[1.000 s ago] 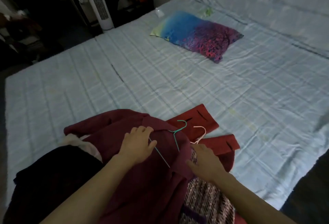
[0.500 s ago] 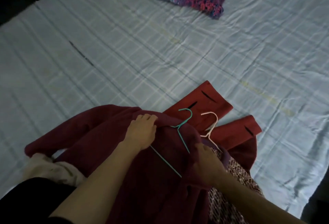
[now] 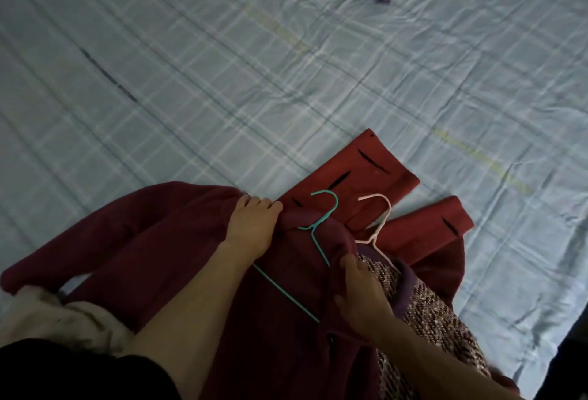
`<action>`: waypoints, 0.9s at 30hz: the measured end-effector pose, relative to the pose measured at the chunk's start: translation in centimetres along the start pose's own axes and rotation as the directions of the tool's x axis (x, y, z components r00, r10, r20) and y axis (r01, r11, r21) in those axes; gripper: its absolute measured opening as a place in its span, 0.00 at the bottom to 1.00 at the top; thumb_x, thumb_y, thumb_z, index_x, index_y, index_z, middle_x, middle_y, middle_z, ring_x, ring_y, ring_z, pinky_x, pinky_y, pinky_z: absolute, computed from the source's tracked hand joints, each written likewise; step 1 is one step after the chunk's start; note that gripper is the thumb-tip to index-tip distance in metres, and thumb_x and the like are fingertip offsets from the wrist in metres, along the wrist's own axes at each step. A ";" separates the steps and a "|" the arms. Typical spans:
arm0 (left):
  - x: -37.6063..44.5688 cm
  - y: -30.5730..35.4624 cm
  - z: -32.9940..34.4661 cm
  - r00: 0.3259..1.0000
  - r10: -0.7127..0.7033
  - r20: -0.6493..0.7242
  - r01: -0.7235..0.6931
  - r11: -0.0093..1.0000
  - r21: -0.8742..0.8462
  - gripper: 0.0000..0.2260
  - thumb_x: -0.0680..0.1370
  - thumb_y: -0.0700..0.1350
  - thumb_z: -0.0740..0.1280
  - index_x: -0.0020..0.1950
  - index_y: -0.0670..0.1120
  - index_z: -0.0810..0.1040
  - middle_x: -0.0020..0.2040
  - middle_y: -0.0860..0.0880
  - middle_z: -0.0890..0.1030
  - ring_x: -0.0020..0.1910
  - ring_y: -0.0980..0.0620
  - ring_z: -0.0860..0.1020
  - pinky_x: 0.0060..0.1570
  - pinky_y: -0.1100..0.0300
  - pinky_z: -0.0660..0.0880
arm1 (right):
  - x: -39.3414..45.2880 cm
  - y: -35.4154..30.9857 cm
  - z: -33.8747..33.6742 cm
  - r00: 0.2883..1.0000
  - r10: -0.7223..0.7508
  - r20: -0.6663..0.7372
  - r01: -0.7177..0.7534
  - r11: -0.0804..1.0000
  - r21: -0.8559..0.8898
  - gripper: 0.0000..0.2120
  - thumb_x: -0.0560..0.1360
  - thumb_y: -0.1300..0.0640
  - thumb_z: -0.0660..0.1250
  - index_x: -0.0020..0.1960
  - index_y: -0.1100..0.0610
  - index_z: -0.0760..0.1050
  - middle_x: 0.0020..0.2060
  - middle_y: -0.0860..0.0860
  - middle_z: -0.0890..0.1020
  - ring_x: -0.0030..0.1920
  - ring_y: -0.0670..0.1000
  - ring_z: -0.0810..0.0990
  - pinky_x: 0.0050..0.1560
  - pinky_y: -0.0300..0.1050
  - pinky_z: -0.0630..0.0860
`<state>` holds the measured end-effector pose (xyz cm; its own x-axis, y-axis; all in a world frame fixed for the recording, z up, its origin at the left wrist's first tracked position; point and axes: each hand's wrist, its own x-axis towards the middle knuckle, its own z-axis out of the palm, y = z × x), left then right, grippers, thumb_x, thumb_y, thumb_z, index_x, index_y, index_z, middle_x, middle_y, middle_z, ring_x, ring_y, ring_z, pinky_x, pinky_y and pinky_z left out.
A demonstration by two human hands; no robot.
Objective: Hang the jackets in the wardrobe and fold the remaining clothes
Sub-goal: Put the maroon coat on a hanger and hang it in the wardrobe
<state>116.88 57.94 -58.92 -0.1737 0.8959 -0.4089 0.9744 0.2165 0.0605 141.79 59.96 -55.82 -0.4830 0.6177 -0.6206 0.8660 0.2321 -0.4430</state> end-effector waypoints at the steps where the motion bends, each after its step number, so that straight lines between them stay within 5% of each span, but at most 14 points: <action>1: -0.3 0.0 -0.1 1.000 0.008 -0.002 -0.008 1.000 0.001 0.20 0.77 0.41 0.62 0.69 0.52 0.68 0.61 0.50 0.76 0.62 0.46 0.73 0.71 0.51 0.60 | 0.0 0.0 0.0 1.000 -0.012 0.002 0.012 1.000 0.015 0.23 0.70 0.61 0.69 0.62 0.58 0.65 0.58 0.55 0.74 0.58 0.58 0.76 0.57 0.49 0.71; 14: -10.7 -1.2 -9.7 0.898 -0.026 -0.438 0.039 0.999 0.020 0.17 0.74 0.39 0.71 0.62 0.47 0.78 0.50 0.47 0.80 0.49 0.44 0.78 0.53 0.48 0.72 | -4.5 -3.5 -3.8 0.943 -0.239 -0.233 0.287 0.937 0.198 0.23 0.68 0.66 0.68 0.63 0.59 0.71 0.58 0.54 0.74 0.56 0.56 0.75 0.58 0.51 0.71; 23: -20.0 -0.2 -21.0 0.787 -0.071 -0.613 0.120 0.992 0.040 0.19 0.69 0.36 0.75 0.59 0.46 0.80 0.48 0.47 0.81 0.46 0.43 0.80 0.48 0.47 0.75 | -12.9 -8.6 -11.1 0.771 -0.469 -0.431 0.569 0.810 0.138 0.24 0.69 0.65 0.68 0.63 0.56 0.72 0.56 0.50 0.73 0.55 0.53 0.76 0.59 0.50 0.72; 27: -24.9 1.3 -26.0 0.701 -0.117 -0.704 0.184 0.983 0.019 0.16 0.73 0.40 0.67 0.60 0.45 0.79 0.49 0.46 0.81 0.48 0.41 0.79 0.49 0.47 0.73 | -17.0 -10.7 -14.8 0.653 -0.532 -0.539 0.667 0.741 0.076 0.24 0.67 0.67 0.70 0.62 0.57 0.74 0.55 0.51 0.75 0.54 0.54 0.77 0.58 0.51 0.73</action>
<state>118.79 45.99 -24.99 -0.3365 0.8754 0.3471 0.9284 0.3701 -0.0333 142.68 58.14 -30.94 -0.7066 0.6845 0.1793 0.3094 0.5268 -0.7917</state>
